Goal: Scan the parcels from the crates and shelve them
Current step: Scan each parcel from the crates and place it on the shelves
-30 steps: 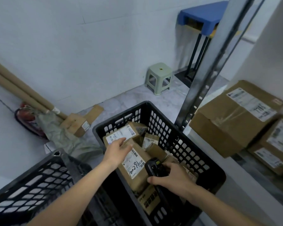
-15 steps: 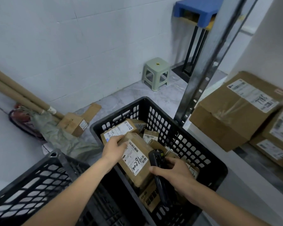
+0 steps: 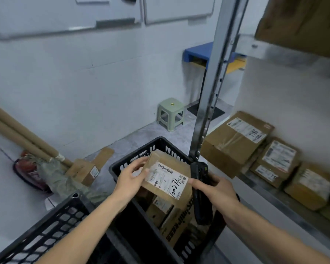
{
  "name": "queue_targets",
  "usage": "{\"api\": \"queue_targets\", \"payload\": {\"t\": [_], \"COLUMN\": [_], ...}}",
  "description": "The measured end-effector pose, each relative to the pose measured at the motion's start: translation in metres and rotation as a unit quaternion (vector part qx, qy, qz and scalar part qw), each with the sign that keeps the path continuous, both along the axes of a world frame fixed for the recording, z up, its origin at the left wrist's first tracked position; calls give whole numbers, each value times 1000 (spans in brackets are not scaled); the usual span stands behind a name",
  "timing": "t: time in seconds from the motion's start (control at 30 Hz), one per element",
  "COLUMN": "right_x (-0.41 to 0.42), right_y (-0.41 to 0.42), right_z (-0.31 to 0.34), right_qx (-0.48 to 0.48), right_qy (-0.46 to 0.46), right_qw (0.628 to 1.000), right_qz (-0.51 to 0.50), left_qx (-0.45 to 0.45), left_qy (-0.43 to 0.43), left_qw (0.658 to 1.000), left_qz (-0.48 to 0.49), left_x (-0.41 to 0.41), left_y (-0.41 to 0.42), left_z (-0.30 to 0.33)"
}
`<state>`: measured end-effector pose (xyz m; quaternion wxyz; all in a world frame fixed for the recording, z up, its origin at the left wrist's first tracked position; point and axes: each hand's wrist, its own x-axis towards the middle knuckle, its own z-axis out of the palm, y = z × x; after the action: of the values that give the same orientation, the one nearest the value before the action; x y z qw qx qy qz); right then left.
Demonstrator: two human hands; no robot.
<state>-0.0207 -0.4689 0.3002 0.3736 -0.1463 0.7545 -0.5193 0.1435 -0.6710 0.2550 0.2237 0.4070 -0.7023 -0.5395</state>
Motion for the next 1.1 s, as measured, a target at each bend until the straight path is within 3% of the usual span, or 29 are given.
{"api": "queue_targets", "payload": {"t": [0.13, 0.53, 0.7, 1.1], "right_x": [10, 26, 46, 101], "right_y": [34, 199, 297, 477], "right_z": [39, 193, 245, 342], "right_qx": [-19, -93, -80, -71], "right_qy": [19, 74, 53, 140], "right_qw": [1000, 992, 994, 973], "right_qz": [-4, -49, -57, -168], "left_qx": [-9, -98, -82, -40], "left_qy": [45, 57, 106, 151], "left_qw": [999, 992, 985, 955], "left_qz": [-27, -56, -106, -253], "left_x": [8, 22, 25, 23], "left_y": [29, 185, 269, 418], "left_z": [45, 174, 236, 324]}}
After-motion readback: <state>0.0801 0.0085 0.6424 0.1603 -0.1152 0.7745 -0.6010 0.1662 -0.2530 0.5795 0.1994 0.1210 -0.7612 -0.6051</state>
